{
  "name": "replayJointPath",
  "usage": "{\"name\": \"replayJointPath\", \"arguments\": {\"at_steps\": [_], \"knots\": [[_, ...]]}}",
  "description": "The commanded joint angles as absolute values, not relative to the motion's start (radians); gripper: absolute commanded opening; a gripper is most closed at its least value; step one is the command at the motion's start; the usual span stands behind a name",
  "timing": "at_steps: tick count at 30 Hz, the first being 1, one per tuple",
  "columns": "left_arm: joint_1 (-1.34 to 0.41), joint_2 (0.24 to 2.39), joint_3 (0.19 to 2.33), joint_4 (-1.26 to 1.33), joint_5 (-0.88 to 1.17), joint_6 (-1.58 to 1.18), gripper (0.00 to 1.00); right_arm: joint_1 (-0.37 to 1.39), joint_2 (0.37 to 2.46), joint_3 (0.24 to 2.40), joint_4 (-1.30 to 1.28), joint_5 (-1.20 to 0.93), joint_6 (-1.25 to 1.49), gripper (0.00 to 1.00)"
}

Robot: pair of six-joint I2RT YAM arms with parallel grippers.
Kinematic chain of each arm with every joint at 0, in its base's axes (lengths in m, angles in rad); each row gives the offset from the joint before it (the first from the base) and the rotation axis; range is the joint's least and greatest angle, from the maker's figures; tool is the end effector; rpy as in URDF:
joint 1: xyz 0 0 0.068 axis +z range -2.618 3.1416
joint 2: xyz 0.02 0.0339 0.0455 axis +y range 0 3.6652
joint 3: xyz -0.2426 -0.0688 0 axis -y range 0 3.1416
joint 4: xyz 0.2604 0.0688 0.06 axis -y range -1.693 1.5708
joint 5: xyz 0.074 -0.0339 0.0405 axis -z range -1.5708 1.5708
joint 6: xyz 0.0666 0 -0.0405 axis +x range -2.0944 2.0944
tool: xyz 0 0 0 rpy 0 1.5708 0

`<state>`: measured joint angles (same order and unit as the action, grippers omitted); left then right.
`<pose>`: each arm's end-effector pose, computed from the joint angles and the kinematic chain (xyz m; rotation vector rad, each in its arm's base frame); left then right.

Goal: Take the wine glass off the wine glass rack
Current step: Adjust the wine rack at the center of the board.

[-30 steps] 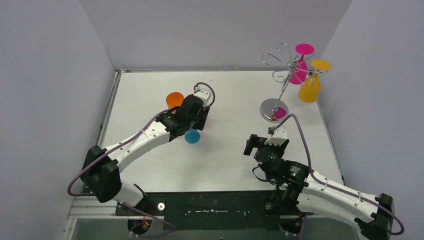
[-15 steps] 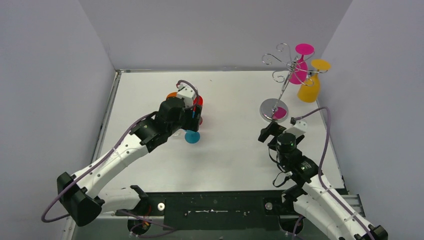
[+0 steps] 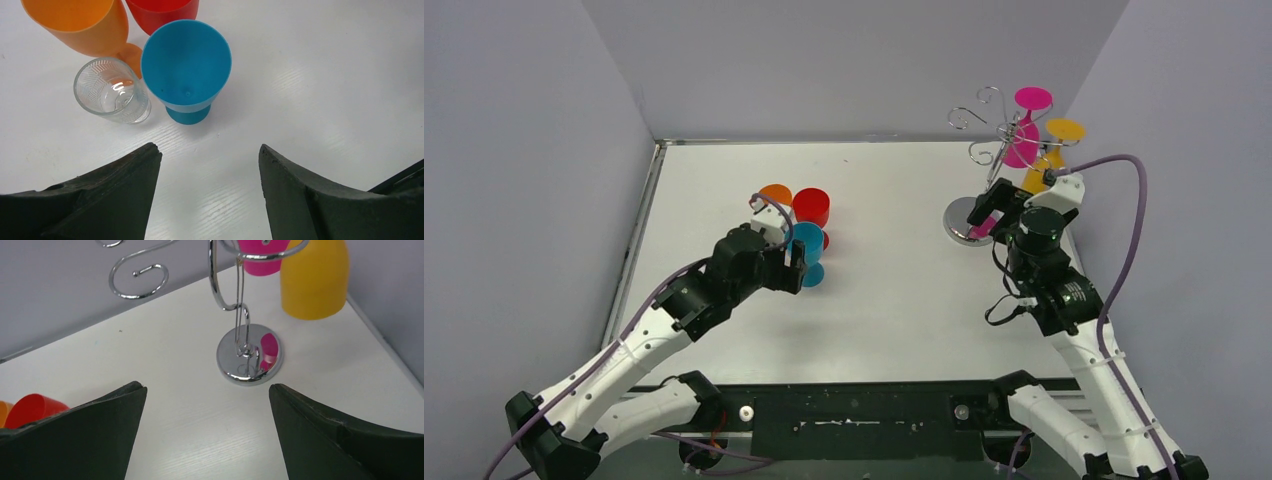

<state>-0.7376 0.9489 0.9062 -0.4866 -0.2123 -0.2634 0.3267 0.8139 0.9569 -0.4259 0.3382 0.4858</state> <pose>0.2029 -0.1654 0.2893 0.3696 2.0774 -0.3828 0.2287 0.0542 0.3482 0.3792 1.8055 0.2559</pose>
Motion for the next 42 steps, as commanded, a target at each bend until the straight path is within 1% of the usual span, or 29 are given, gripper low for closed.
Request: {"name": "replayJointPath", "arguments": {"at_steps": [1,5,10,12,18,20,23,28,34,42], "knots": [[-0.731,0.894,0.904,-0.49,-0.209,-0.26,0.7,0.317,0.865,1.052,-0.533,0.491,0.411,1.0],[-0.73,0.86,0.897,-0.512,-0.208,-0.25,0.71,0.293,0.849,1.088,-0.518,0.476,0.398,1.0],[-0.729,0.839,0.885,-0.519,-0.196,-0.252,0.73,0.219,0.933,1.192,-0.541,0.407,0.343,1.0],[-0.73,0.84,0.886,-0.522,-0.189,-0.248,0.73,0.159,0.971,1.238,-0.551,0.311,0.319,1.0],[-0.73,0.837,0.9,-0.538,-0.179,-0.234,0.74,-0.114,1.075,1.329,-0.557,-0.048,0.282,1.0],[-0.729,0.832,0.899,-0.539,-0.181,-0.229,0.74,-0.163,1.099,1.355,-0.544,-0.143,0.274,1.0],[-0.728,0.828,0.895,-0.535,-0.183,-0.229,0.74,-0.178,1.143,1.397,-0.54,-0.223,0.247,1.0],[-0.724,0.84,0.89,-0.522,-0.168,-0.231,0.74,-0.178,1.211,1.454,-0.543,-0.283,0.216,1.0],[-0.725,0.855,0.891,-0.518,-0.159,-0.232,0.74,-0.177,1.261,1.506,-0.566,-0.366,0.197,0.93],[-0.725,0.858,0.885,-0.52,-0.161,-0.229,0.74,-0.15,1.263,1.512,-0.581,-0.366,0.198,0.86]]}}
